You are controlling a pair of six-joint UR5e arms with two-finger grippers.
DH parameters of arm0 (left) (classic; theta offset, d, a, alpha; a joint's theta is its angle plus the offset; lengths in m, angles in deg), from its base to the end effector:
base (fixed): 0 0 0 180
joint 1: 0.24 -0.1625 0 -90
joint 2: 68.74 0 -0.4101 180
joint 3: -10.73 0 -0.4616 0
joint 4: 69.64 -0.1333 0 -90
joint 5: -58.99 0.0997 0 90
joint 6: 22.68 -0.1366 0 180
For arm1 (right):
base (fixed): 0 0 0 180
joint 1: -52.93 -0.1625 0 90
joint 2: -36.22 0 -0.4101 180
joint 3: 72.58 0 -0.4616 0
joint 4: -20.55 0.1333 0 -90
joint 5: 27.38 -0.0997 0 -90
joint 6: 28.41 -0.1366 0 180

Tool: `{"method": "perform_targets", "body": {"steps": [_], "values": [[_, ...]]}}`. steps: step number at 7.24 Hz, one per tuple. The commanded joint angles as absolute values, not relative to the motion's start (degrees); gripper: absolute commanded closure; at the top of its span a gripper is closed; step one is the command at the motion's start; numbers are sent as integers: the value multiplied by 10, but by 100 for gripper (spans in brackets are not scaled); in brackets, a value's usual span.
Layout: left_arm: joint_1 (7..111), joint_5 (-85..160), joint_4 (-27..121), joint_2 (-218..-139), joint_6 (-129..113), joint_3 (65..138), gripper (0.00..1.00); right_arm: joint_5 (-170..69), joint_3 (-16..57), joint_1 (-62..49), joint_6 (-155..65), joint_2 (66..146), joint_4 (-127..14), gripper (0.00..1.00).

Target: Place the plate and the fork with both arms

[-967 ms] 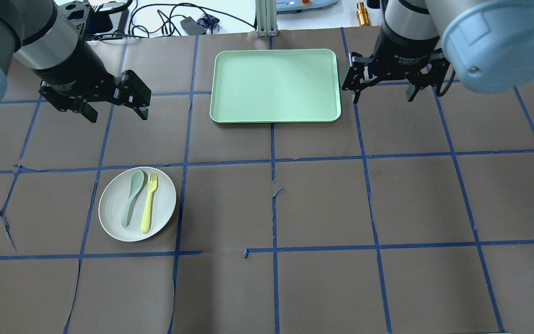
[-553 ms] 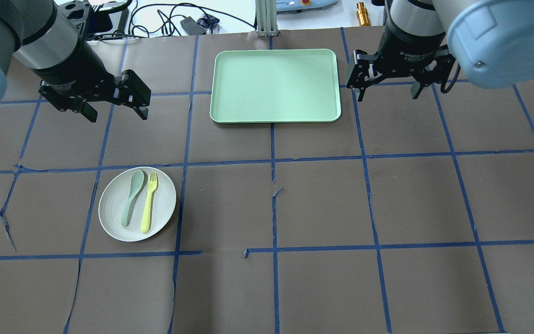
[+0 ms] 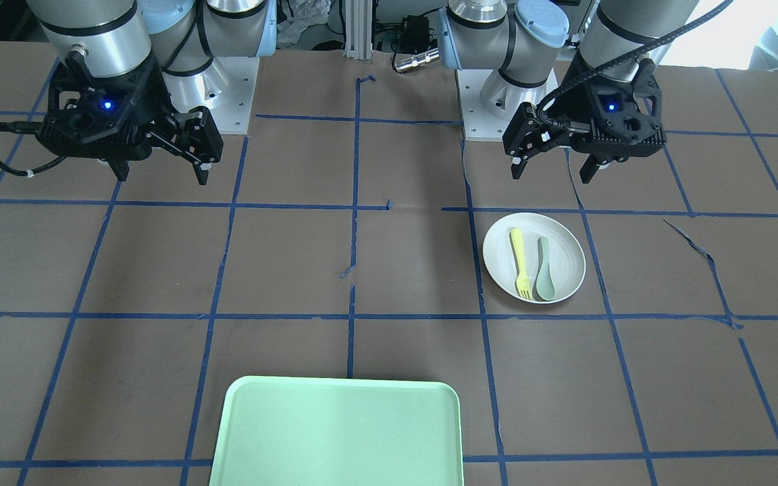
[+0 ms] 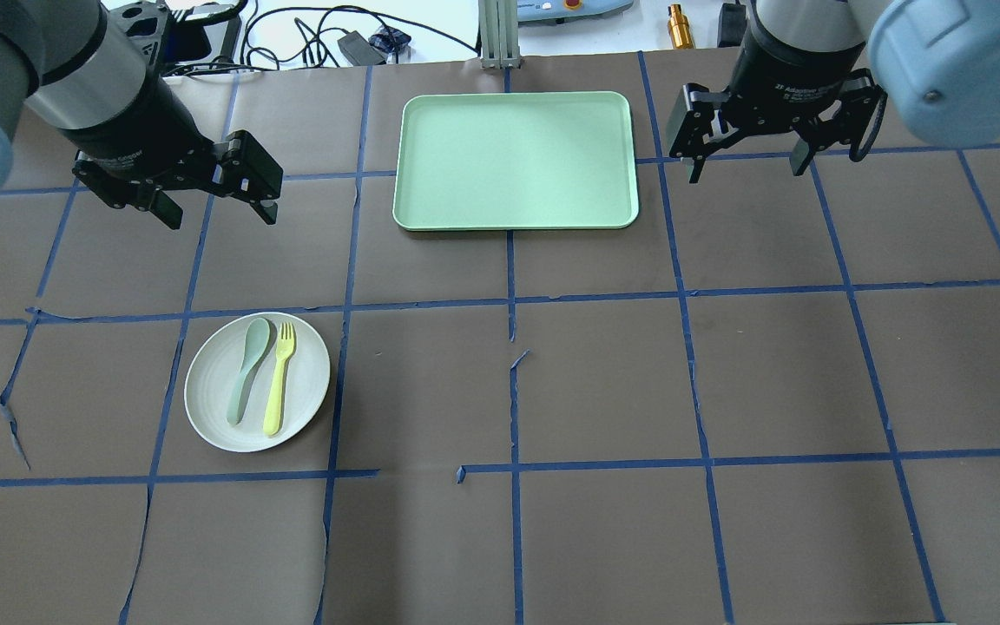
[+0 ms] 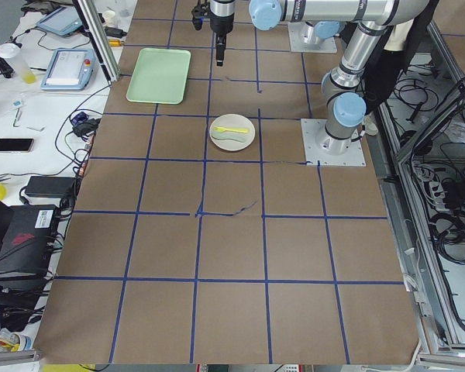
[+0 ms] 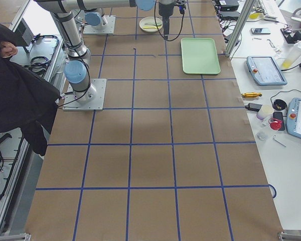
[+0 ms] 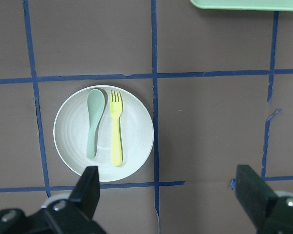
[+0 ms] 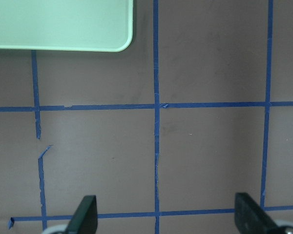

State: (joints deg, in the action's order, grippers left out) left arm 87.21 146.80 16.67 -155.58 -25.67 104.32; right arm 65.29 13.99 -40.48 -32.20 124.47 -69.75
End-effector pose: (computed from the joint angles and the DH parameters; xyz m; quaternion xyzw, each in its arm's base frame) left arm -0.1141 -0.5519 0.4379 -0.0044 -0.9994 0.0293 0.0177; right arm 0.1611 -0.5697 0.4530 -0.0037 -0.9996 0.0187 0.0222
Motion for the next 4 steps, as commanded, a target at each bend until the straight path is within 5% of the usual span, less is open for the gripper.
{"method": "perform_targets", "body": {"steps": [1,4], "values": [[872,1468,167,-1556,-257,1044,0,647,137,-406,-322,1246,-682,0],[848,1471,156,-1589,-292,1065,0,646,143,-408,-329,1246,-682,0]]}}
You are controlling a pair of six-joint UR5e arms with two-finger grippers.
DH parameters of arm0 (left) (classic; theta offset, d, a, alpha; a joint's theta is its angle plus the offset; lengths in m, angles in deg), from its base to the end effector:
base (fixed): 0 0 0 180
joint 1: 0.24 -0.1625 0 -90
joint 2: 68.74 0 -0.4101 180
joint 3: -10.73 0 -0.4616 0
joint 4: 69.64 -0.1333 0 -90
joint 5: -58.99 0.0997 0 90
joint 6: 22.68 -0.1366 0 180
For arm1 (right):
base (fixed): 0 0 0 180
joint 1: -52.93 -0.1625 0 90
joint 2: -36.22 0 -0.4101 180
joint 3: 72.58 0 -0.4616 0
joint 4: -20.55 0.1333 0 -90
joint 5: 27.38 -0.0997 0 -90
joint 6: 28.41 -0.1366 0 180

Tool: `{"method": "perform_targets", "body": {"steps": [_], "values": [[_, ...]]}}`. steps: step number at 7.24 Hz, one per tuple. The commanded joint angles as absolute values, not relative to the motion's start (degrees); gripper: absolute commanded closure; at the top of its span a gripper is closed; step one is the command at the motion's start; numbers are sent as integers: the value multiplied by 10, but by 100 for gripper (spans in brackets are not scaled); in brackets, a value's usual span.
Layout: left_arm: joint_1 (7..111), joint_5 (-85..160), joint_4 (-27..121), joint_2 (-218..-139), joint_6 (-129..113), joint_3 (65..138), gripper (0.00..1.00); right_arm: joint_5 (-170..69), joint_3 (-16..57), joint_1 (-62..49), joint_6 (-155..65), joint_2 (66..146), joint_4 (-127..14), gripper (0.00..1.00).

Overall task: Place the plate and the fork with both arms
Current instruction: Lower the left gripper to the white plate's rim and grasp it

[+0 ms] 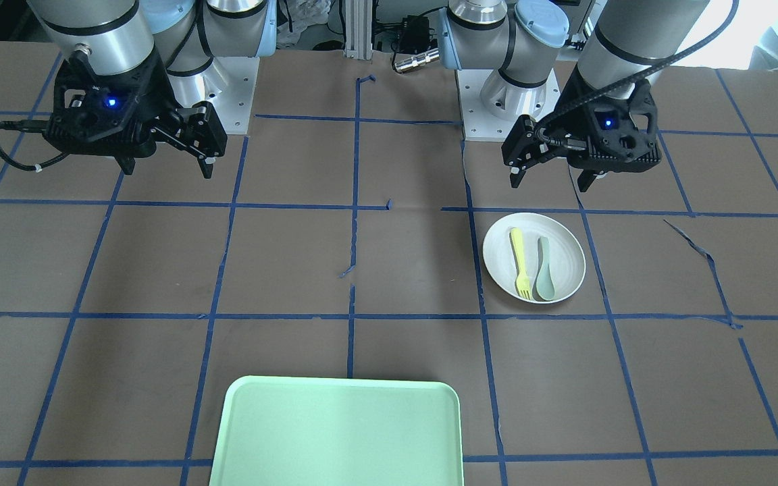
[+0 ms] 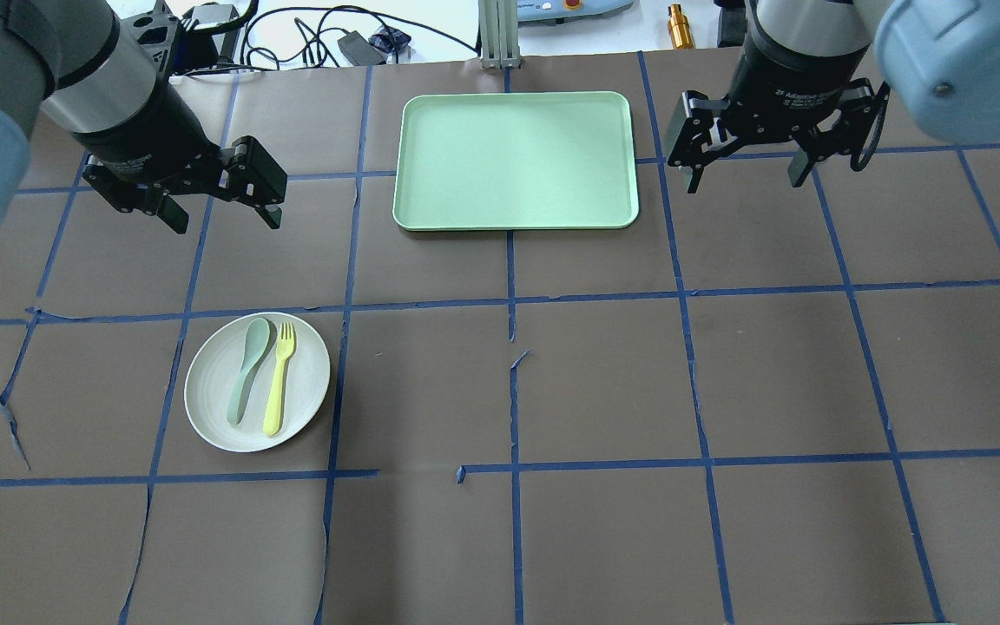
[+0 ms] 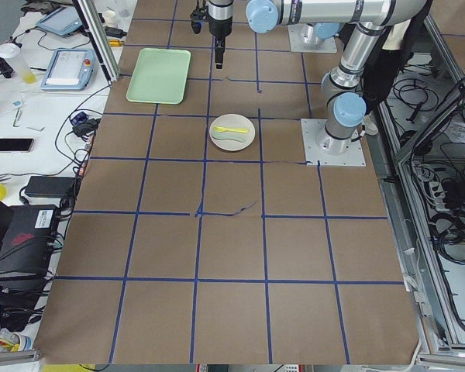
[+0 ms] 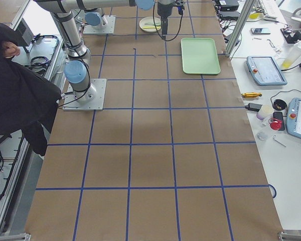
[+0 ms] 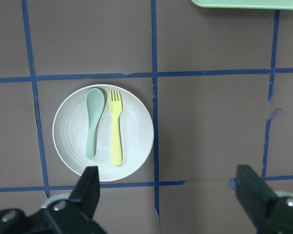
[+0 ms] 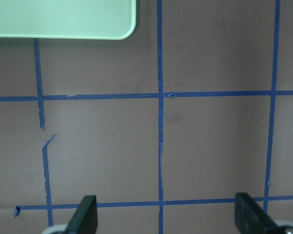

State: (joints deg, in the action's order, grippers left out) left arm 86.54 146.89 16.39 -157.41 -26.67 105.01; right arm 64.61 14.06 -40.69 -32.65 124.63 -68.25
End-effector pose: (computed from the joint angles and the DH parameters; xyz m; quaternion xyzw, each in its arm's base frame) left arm -0.1070 -0.5605 0.4140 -0.0069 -0.9998 0.0100 0.0177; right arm 0.1645 -0.5646 0.4512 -0.0055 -0.9998 0.0062 0.0170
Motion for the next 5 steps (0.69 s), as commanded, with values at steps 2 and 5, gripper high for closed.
{"method": "perform_targets", "body": {"steps": [2,5], "values": [[759,1466,56,-1612,-386,1149,0,642,143,-408,-329,1246,-682,0],[671,1477,-156,-1660,-494,1331,9,642,145,-408,-329,1246,-683,0]]}}
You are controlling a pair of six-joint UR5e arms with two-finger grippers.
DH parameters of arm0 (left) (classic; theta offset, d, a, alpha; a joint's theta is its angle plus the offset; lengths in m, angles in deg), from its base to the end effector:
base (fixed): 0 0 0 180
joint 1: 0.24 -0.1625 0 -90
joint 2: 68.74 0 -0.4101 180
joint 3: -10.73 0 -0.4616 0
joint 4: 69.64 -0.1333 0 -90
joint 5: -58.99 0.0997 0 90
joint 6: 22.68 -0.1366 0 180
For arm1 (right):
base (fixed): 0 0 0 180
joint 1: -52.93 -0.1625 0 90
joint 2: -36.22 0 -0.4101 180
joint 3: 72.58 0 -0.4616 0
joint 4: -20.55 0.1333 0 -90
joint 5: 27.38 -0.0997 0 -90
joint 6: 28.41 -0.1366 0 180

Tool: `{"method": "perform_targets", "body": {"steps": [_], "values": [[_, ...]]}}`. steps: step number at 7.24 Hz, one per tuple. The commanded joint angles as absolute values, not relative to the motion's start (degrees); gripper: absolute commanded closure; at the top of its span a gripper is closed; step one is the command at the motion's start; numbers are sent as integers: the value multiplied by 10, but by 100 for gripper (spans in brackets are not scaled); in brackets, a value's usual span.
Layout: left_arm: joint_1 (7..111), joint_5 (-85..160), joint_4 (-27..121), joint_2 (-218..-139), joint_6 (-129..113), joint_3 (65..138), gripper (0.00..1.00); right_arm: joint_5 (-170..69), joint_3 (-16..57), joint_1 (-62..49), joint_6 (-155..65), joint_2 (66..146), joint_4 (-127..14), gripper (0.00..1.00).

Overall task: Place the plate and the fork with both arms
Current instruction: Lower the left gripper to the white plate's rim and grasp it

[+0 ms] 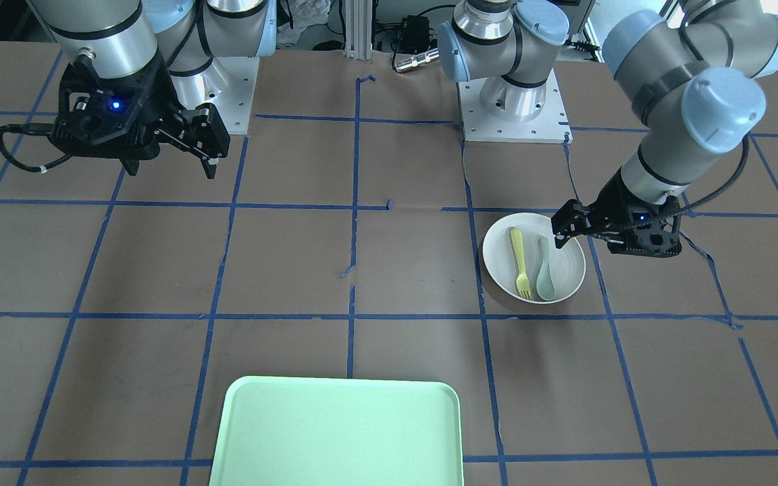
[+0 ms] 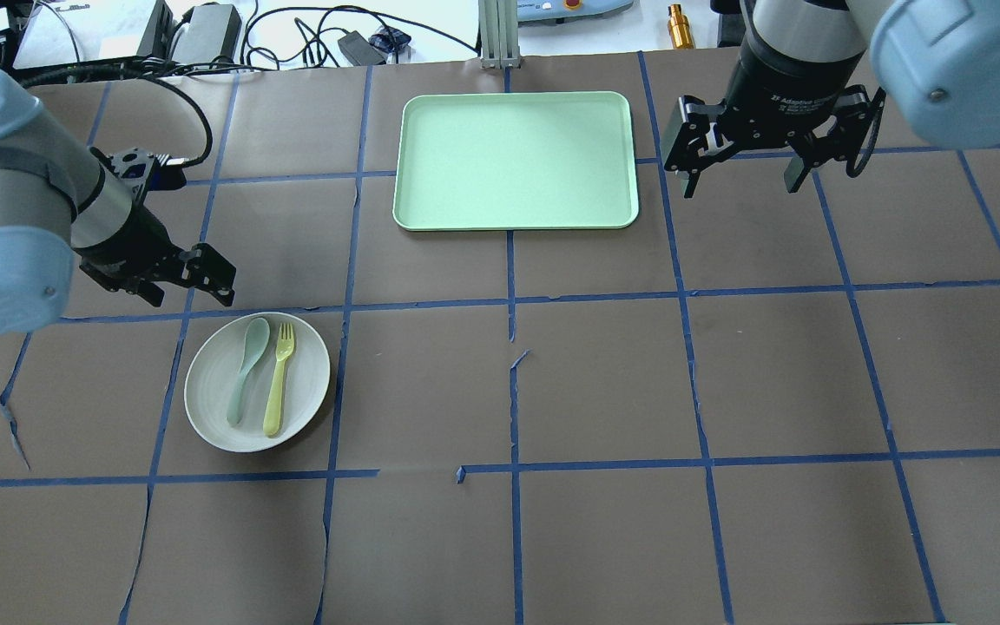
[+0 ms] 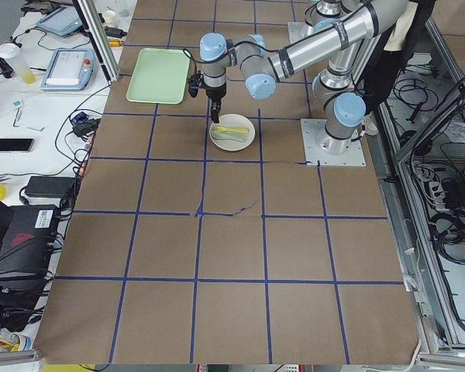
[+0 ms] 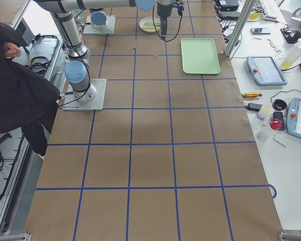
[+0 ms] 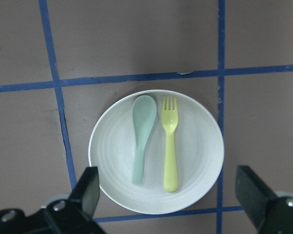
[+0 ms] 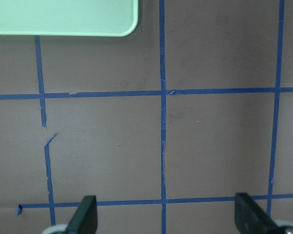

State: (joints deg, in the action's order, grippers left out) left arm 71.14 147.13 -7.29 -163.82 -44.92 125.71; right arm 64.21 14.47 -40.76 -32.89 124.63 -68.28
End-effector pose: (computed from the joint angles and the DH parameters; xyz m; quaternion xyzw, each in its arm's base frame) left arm 0.0386 -0.5460 0.1992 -0.0312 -0.9992 -0.0140 0.0225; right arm 0.1661 -0.5635 0.4472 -0.0069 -0.9999 0.0026 0.0137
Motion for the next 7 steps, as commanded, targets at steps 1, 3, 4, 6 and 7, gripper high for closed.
{"method": "perform_targets", "body": {"steps": [1,3,4,6,7], "values": [[644,1478,-210,-1681,-513,1366,13,642,145,-408,-329,1246,-682,0],[630,1478,-225,-1706,-519,1373,30,642,145,-408,-329,1246,-682,0],[629,1478,-225,-1709,-519,1369,48,642,145,-408,-329,1246,-682,0],[629,1479,-224,-1706,-519,1362,87,642,145,-408,-329,1246,-682,0],[629,1479,-224,-1705,-517,1362,100,642,145,-408,-329,1246,-682,0]]}}
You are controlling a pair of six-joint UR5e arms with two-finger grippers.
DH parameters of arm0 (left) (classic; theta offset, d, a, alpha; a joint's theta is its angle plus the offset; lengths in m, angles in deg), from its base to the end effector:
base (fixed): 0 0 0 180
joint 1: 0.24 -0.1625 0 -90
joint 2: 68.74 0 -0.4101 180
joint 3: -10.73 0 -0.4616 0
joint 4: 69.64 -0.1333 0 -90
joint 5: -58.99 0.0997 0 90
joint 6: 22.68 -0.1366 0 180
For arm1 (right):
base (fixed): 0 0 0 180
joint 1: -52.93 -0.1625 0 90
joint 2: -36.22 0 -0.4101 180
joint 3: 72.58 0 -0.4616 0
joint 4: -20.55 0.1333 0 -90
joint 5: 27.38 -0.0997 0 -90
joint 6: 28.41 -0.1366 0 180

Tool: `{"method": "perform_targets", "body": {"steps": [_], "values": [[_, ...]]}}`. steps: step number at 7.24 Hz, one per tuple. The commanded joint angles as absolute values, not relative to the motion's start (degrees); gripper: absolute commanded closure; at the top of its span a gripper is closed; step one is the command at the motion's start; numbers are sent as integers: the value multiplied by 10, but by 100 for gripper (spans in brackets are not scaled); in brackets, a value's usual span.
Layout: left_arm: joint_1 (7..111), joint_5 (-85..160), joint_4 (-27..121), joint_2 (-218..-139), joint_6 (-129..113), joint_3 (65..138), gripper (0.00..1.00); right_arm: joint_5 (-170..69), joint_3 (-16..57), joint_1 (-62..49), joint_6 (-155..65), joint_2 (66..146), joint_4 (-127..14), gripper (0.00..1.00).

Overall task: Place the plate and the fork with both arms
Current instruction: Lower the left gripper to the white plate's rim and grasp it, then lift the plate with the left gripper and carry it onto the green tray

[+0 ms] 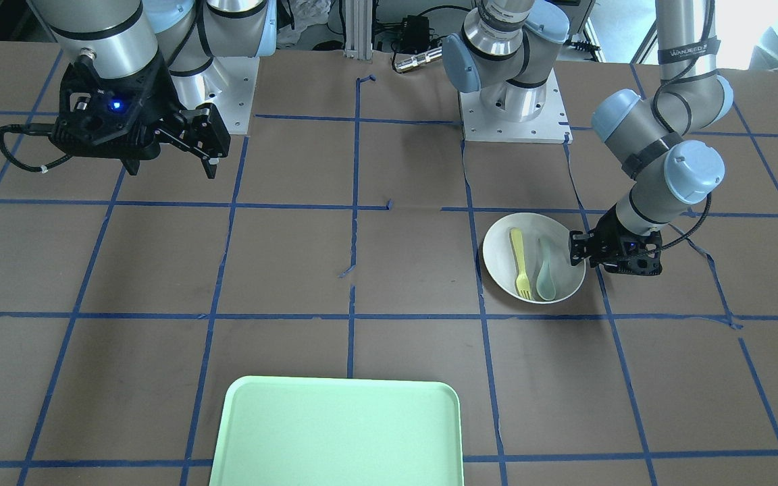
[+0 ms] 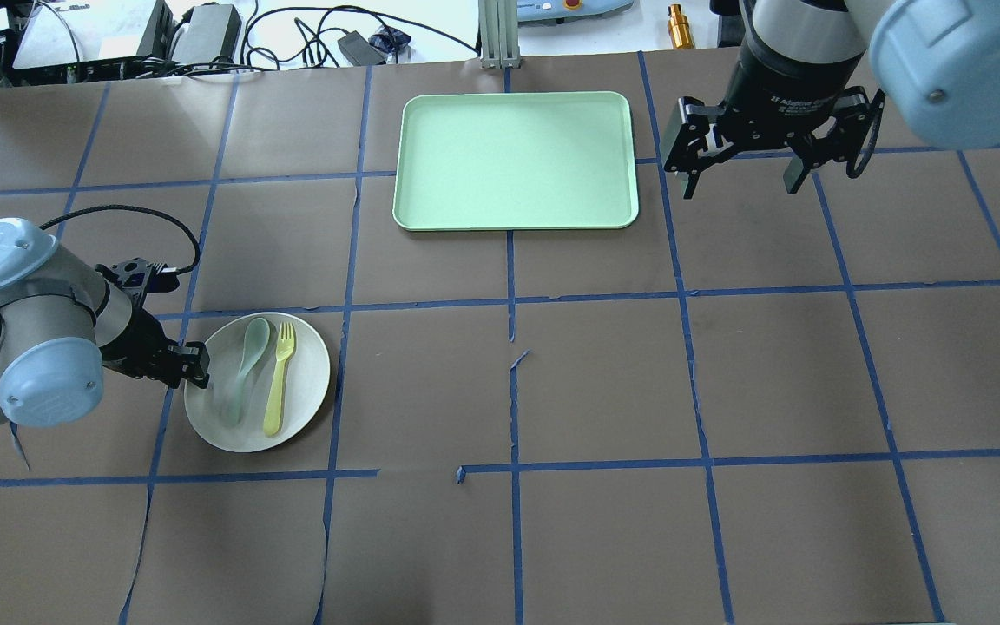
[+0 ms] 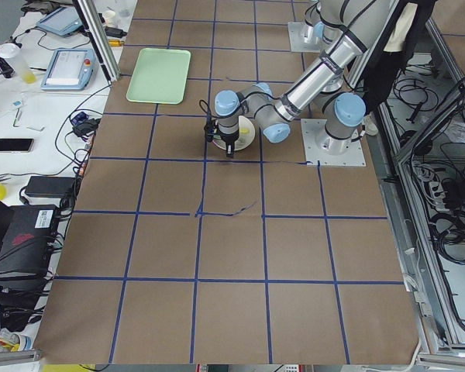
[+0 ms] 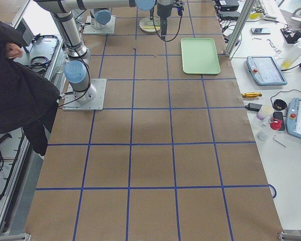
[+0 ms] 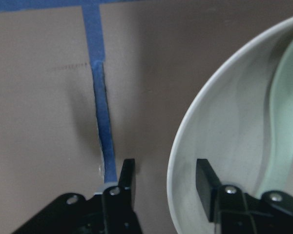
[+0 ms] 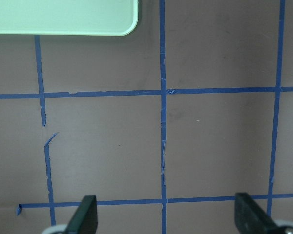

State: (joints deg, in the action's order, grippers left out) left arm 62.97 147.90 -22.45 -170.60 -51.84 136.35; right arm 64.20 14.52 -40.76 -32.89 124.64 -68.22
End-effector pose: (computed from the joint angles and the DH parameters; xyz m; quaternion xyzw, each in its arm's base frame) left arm 0.0971 -0.4938 0.0794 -0.0203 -0.9989 -0.0315 0.0275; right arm 0.1661 -0.5632 0.4467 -0.0069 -0.9999 0.0018 0.0137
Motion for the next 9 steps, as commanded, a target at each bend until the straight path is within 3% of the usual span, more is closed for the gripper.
{"method": "perform_targets", "body": {"steps": [1,4,6,9], "values": [[629,1478,-224,-1704,-512,1362,100,642,145,-408,-329,1246,-682,0],[629,1424,-205,-1699,-507,1331,100,642,144,-408,-329,1246,-683,0],[638,1343,-97,-1715,-447,1251,100,642,145,-408,-329,1246,-683,0],[722,1290,-100,-1756,-342,1179,100,642,145,-408,-329,1246,-683,0]]}}
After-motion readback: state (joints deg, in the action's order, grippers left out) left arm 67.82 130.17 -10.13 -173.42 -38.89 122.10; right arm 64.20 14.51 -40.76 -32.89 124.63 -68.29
